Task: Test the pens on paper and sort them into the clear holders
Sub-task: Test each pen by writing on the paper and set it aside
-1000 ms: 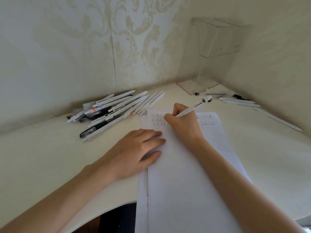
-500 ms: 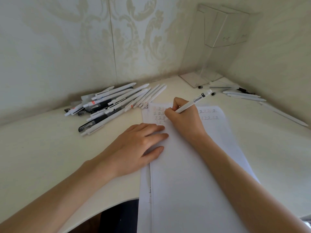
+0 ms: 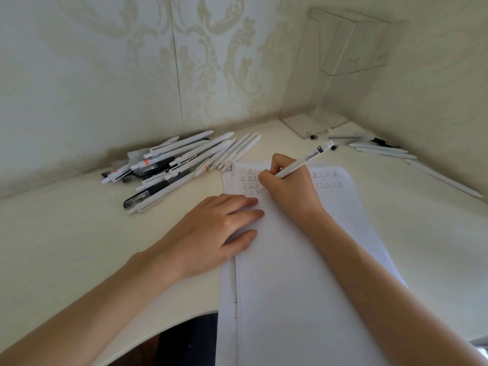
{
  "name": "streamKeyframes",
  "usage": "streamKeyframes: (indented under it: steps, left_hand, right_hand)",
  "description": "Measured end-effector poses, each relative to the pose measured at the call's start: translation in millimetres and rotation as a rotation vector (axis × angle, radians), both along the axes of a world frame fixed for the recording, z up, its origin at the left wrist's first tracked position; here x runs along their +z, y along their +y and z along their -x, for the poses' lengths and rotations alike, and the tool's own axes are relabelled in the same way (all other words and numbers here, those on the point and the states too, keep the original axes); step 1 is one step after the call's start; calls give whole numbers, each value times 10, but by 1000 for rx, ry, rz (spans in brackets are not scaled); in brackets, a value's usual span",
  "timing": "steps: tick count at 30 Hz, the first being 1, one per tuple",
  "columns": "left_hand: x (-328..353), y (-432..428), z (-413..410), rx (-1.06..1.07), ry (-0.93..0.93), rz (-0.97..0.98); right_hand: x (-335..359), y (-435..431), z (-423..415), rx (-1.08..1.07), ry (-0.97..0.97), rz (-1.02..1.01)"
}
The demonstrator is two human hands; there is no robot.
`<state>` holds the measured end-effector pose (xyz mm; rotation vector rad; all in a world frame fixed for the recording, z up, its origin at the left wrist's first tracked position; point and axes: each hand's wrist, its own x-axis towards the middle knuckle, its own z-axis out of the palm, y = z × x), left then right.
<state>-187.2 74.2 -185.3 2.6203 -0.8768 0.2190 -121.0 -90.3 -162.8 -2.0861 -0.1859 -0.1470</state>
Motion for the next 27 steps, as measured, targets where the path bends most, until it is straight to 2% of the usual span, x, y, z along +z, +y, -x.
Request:
streamKeyframes:
  steps: [12, 17, 19, 21, 24, 27]
  left_hand:
    - [-7, 16, -4, -13, 5, 12]
    - [-15, 31, -12, -10, -29, 33]
    - [-4, 35, -17, 16, -69, 82]
    - [19, 46, -20, 72, -83, 180]
    - [79, 49, 3, 139, 26, 363]
    - [106, 48, 8, 76, 133, 424]
  right_hand:
    - [-8, 13, 16, 35, 20, 41]
    - [6, -29, 17, -20, -27, -108]
    - [17, -37, 31, -18, -20, -164]
    - [-3, -39, 31, 19, -44, -133]
    - [-31, -34, 12, 80, -90, -14]
    - [-35, -29, 11, 163, -114, 21]
